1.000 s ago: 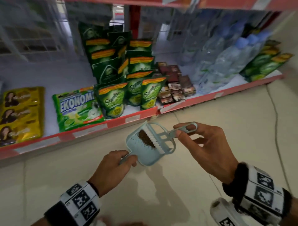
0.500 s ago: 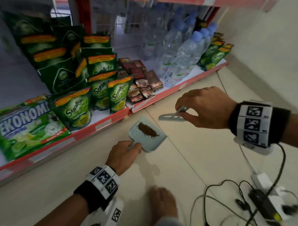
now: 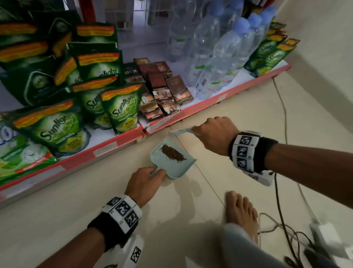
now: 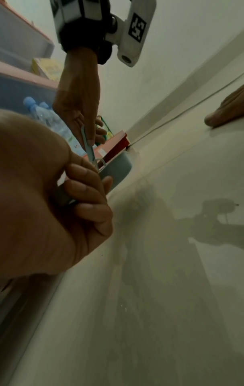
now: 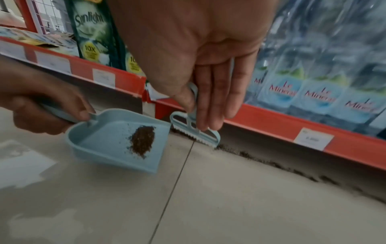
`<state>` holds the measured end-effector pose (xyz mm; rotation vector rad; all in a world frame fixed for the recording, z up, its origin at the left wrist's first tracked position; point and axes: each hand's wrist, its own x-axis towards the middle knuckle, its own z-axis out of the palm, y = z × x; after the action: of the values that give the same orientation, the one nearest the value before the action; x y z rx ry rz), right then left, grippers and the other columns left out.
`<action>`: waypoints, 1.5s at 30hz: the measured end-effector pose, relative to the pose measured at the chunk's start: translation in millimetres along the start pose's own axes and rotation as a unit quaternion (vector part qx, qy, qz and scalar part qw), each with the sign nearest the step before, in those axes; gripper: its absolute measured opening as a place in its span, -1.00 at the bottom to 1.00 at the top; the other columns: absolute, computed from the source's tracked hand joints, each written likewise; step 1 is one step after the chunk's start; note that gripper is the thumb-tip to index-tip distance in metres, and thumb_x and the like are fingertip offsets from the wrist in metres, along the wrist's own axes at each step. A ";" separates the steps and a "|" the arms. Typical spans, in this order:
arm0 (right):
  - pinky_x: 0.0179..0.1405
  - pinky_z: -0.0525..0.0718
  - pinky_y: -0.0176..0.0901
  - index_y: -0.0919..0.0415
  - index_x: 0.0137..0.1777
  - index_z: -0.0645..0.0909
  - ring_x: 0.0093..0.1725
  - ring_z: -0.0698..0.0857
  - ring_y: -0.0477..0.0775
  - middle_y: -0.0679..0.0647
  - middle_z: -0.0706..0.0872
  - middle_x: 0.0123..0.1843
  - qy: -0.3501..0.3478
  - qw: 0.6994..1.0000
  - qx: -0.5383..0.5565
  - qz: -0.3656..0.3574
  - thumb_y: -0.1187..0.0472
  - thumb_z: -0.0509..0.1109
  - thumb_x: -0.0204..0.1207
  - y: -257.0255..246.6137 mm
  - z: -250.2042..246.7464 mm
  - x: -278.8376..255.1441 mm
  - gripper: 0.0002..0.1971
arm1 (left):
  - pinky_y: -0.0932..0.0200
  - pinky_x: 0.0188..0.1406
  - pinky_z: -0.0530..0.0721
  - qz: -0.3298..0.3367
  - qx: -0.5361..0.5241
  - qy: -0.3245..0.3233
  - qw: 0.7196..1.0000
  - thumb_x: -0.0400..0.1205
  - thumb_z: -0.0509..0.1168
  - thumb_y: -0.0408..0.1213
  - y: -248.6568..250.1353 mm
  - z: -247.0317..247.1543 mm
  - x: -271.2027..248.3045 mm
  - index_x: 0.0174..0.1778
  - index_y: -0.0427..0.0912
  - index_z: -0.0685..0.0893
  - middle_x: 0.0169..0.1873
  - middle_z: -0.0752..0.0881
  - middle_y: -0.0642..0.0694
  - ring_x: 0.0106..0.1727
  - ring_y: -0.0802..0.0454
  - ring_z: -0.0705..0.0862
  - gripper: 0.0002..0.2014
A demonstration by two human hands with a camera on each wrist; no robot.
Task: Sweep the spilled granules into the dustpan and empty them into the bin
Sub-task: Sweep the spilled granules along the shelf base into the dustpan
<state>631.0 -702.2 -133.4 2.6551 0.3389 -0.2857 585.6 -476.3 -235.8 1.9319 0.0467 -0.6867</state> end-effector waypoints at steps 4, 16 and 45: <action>-0.48 0.28 -0.19 -0.13 0.44 0.50 -0.45 0.60 0.26 0.06 0.76 -0.30 0.075 0.995 0.065 -0.010 0.10 0.19 0.70 11.1 51.0 23.9 -0.66 | 0.12 -0.40 0.51 -0.030 -0.020 0.035 0.999 0.55 0.31 0.05 -5.8 12.3 14.7 -0.37 -0.11 0.77 -0.69 0.58 0.16 -0.47 0.10 0.56 -0.67; -0.32 0.62 -0.02 -0.15 0.41 0.55 -0.19 0.79 0.35 0.12 0.82 -0.10 0.130 0.957 0.257 -0.031 0.10 0.20 0.69 -22.9 86.5 69.5 -0.67 | 0.38 -0.64 0.35 -0.098 -0.086 0.135 0.982 0.68 0.33 -0.12 -13.4 43.5 5.2 -0.34 -0.15 0.76 -0.74 0.50 0.15 -0.68 0.25 0.41 -0.69; -0.10 0.71 0.13 -0.17 0.66 0.27 0.08 0.74 0.40 0.29 0.71 0.30 0.068 0.954 0.229 -0.180 0.30 0.15 0.63 -0.8 75.1 86.4 -0.38 | 0.23 -0.59 0.30 -0.122 -0.168 0.199 0.958 0.67 0.30 -0.16 -16.9 73.4 10.7 -0.37 -0.22 0.68 -0.71 0.40 0.04 -0.66 0.12 0.34 -0.68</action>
<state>701.9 -719.2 -221.6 3.0637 0.9034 -0.3269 556.6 -533.5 -276.7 1.7167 0.6235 -0.4043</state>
